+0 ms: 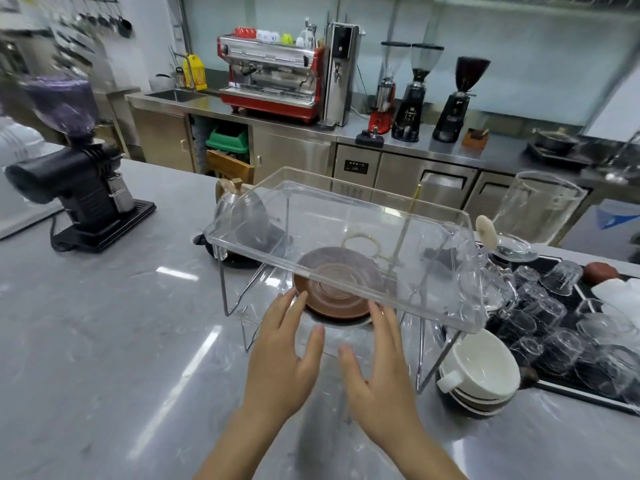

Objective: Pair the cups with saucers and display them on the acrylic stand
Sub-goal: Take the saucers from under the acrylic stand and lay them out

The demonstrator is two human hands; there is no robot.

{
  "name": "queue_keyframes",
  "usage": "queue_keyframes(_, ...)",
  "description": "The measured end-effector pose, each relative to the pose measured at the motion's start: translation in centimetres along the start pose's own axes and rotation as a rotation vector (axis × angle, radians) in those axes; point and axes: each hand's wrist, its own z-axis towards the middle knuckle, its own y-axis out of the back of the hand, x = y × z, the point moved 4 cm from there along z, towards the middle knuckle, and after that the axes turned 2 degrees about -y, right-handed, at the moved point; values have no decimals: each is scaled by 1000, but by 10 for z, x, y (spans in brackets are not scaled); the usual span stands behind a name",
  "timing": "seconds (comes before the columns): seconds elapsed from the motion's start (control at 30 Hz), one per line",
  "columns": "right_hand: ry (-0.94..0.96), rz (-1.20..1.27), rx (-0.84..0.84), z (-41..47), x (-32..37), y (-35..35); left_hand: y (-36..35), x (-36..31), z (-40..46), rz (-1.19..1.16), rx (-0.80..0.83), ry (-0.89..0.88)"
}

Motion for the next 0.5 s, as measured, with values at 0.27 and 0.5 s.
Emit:
queue_keyframes(0.27,0,102,-152,38,17,-6,2,0,47,-79,-37,-8)
queue_keyframes(0.5,-130,214,-215,60,17,-7,1,-14,86,-271,140,93)
